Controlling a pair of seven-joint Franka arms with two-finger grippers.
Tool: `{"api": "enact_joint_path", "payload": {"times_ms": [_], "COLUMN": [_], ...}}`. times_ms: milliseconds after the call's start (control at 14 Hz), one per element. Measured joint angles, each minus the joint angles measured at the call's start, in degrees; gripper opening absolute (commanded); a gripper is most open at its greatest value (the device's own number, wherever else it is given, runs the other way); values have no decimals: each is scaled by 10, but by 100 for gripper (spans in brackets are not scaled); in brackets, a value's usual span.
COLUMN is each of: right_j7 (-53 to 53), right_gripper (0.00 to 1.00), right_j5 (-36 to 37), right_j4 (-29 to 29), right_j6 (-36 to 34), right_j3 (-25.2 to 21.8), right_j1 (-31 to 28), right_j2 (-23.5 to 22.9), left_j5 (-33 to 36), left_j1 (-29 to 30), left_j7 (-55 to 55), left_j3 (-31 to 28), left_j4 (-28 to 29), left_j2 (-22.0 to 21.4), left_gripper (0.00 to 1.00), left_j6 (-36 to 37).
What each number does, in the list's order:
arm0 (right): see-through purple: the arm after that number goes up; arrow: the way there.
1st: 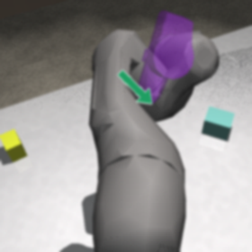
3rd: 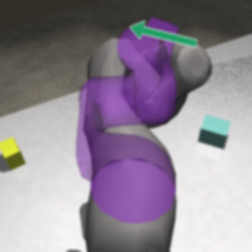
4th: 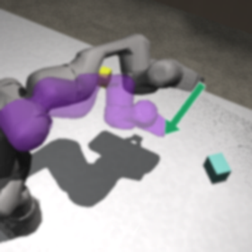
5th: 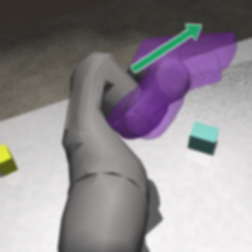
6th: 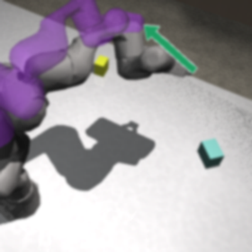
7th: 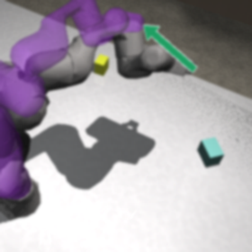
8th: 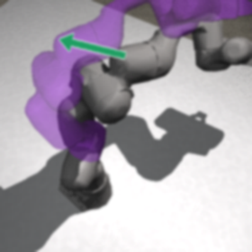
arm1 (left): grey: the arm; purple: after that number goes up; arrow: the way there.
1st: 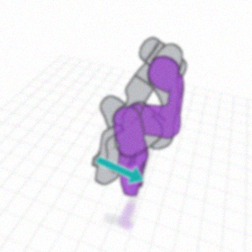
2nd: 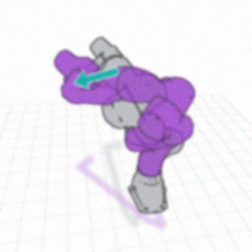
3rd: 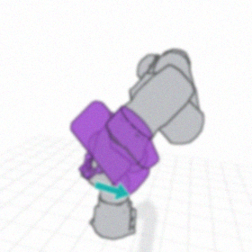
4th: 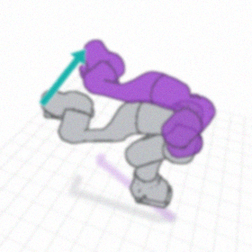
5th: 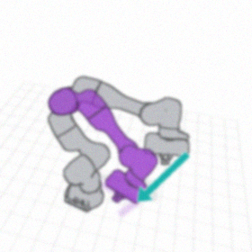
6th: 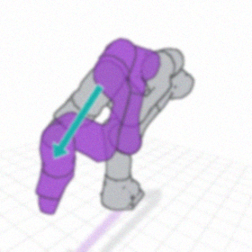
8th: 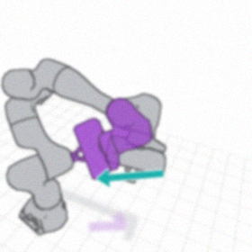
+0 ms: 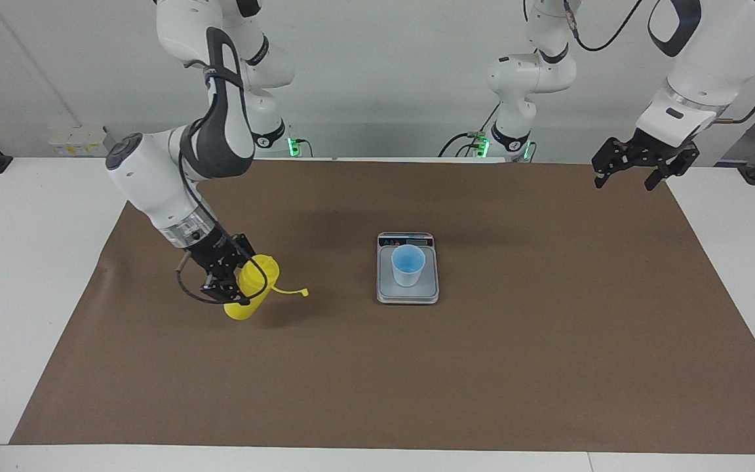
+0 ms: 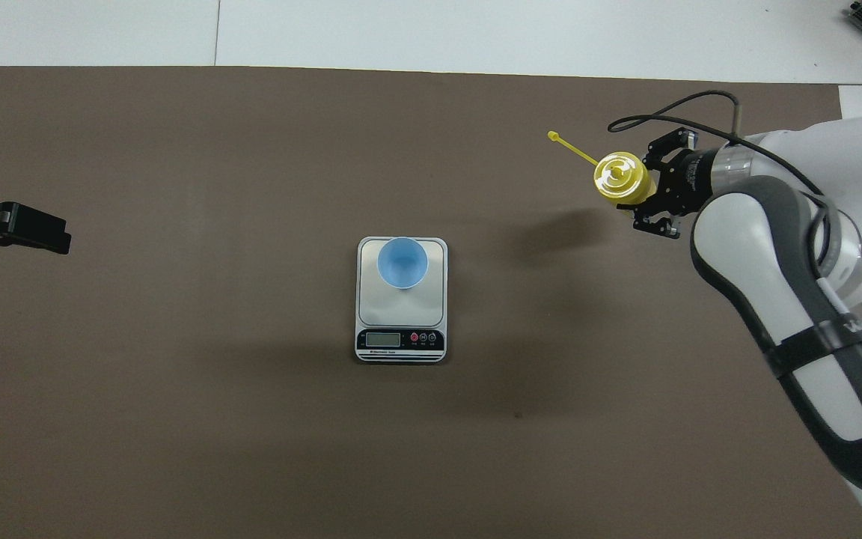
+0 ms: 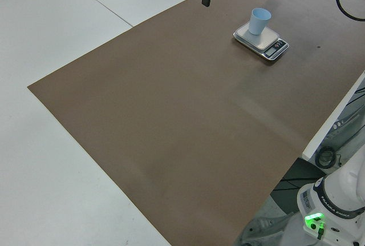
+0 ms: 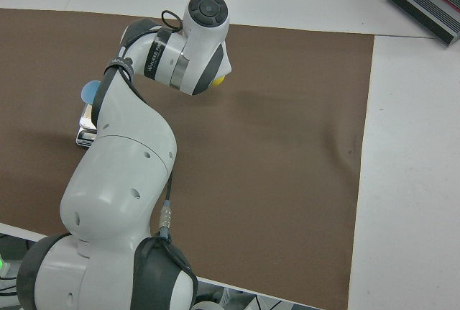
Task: Pour seasoning into cup on scale with both arms
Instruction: 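Lift the yellow bottle with the right gripper and carry it over the cup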
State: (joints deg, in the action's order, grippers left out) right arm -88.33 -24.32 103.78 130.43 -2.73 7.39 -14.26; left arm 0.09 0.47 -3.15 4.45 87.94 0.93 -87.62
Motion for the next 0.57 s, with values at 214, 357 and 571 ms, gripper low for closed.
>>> {"api": "enact_joint_path", "payload": {"times_ms": [214, 357, 571], "right_j7": [-56, -78, -157], "right_gripper": [0, 0, 0], "right_j5": [87, 118, 215], "right_j4": [1, 1, 2], "right_j6": [41, 57, 86], "right_j3": [0, 0, 1], "right_j1": [50, 77, 112], "right_j2": [1, 1, 1], "left_j5": [0, 0, 0], "left_j1": [0, 0, 0], "left_j7": [1, 1, 1], "left_j3": [0, 0, 0], "left_j4": [0, 0, 0], "left_j2": [0, 0, 0], "left_gripper": [100, 100, 100], "left_j6": [0, 0, 0]}}
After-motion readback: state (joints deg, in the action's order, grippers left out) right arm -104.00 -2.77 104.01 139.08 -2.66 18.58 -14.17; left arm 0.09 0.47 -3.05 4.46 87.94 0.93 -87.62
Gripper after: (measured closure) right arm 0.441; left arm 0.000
